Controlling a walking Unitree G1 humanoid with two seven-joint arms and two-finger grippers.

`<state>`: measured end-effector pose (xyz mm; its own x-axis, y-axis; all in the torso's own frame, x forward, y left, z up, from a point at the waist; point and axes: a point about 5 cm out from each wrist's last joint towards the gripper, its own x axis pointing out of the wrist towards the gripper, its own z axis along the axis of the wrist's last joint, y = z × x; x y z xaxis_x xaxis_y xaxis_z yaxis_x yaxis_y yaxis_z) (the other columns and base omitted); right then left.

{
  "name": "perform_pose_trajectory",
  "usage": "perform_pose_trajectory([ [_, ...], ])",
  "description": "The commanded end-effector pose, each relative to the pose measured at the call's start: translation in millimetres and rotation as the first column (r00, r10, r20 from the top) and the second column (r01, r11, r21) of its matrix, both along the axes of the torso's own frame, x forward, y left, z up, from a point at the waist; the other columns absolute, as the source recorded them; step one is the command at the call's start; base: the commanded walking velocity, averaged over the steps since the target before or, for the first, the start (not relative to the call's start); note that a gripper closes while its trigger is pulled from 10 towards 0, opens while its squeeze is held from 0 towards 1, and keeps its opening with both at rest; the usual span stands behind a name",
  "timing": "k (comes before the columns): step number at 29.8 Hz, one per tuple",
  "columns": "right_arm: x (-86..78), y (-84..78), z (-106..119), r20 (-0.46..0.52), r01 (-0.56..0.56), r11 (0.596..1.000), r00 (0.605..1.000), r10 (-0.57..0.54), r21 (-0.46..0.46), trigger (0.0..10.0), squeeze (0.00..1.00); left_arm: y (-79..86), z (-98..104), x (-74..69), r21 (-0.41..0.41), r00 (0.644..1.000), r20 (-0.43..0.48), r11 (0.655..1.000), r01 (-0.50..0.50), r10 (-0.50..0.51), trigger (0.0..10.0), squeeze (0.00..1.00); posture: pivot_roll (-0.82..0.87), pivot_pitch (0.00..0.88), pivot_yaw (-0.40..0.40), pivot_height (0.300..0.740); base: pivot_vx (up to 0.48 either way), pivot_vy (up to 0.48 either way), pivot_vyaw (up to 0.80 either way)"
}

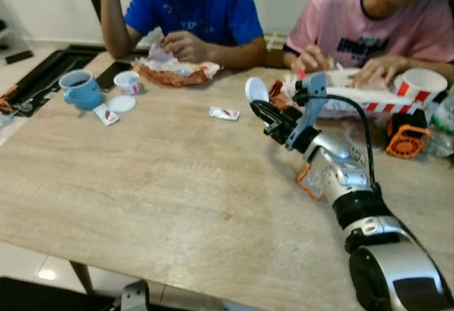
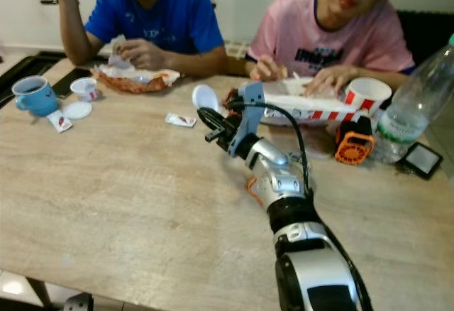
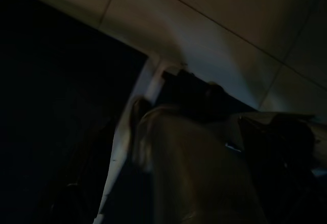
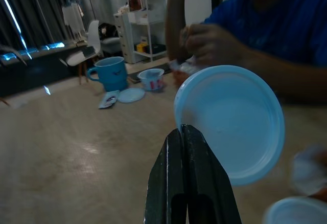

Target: Restocking fridge

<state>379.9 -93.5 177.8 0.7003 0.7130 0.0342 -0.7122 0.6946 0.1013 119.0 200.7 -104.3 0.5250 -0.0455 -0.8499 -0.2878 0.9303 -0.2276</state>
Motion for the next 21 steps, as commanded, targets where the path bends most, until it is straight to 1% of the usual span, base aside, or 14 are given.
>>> perform_pose_trajectory([
  [1,0.4,7.5,-1.3,0.026,-0.013,0.997,1.0,0.015,-0.081,10.0,0.0,-0.9,-2.4,-7.0,-0.002,1.0,-0.024,1.0,-0.01,0.01,10.0,0.0,-0.03,0.056,-0.009,0.74,0.0,0.0,0.0],
  [7,1.2,10.6,1.0,0.048,-0.016,0.992,0.999,0.022,-0.125,10.0,0.0,-1.7,-3.1,-9.3,-0.004,1.0,-0.028,1.0,-0.01,0.01,10.0,0.0,-0.03,0.061,-0.009,0.74,0.0,0.0,0.0],
  [8,1.0,11.4,0.4,0.053,-0.018,0.989,0.998,0.026,-0.146,10.0,0.0,-2.4,-3.4,-10.2,-0.005,1.0,-0.031,1.0,-0.008,0.007,10.0,0.0,-0.03,0.061,-0.009,0.74,0.0,0.0,0.0],
  [11,0.7,11.6,-0.7,0.054,-0.019,0.987,0.998,0.028,-0.16,10.0,0.0,-3.5,-3.8,-11.2,-0.007,0.999,-0.033,1.0,0.0,-0.001,10.0,0.0,-0.04,0.066,-0.009,0.74,0.0,0.0,0.0],
  [15,0.9,9.6,-3.3,0.053,-0.013,0.983,0.998,0.023,-0.183,10.0,0.0,-6.4,-4.1,-11.4,-0.018,0.999,-0.035,0.999,0.033,-0.034,10.0,0.0,-0.04,0.066,-0.009,0.74,0.0,-0.448,0.0],
  [18,1.2,8.9,-3.5,0.057,-0.011,0.982,0.998,0.022,-0.189,10.0,0.0,-5.3,-3.6,-9.8,-0.014,1.0,-0.028,1.0,0.008,-0.008,10.0,0.0,-0.04,0.066,-0.009,0.74,0.0,-0.48,0.0],
  [21,1.5,8.4,-3.5,0.059,-0.011,0.981,0.998,0.023,-0.195,10.0,0.0,-3.5,-3.0,-8.0,-0.009,1.0,-0.024,1.0,-0.013,0.013,10.0,0.0,-0.04,0.066,-0.009,0.74,0.0,0.0,0.0],
])
